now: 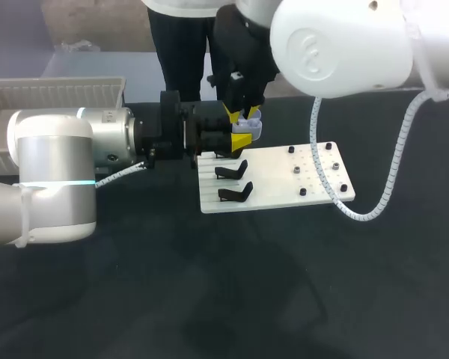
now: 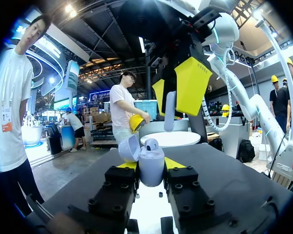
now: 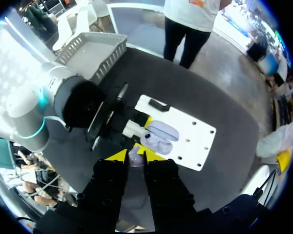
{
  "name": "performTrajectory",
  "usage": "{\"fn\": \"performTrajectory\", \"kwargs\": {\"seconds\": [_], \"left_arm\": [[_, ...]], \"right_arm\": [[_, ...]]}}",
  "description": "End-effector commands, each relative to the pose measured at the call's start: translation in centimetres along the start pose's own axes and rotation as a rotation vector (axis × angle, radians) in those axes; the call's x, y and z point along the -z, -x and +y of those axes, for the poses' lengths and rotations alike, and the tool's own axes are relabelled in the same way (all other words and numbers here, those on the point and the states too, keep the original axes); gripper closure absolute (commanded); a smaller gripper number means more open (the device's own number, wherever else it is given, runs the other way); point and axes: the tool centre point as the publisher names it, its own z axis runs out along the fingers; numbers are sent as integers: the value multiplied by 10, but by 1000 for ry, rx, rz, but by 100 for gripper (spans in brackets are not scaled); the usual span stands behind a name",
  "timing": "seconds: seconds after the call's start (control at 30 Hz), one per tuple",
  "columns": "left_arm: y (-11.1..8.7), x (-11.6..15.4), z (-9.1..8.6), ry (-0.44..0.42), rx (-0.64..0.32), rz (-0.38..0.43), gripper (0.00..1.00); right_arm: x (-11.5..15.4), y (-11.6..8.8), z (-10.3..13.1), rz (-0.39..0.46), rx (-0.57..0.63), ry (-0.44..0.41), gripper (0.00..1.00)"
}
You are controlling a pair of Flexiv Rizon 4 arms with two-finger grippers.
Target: Pick up each earbud case from the left stands, insert the matching earbuds, close the lid, and place the case in the box.
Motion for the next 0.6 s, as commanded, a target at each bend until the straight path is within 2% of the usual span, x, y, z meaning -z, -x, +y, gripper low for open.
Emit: {"fn": "performTrajectory", "kwargs": {"seconds": [0.03,0.6], "left_arm": [[-1,0,-1,6,-5,-5,100],[-1,0,-1,6,-5,-5,100]], "right_arm": [[-1,3,0,5,1,-6,100],[-1,3,-1,-8,-18,-6,100]]}}
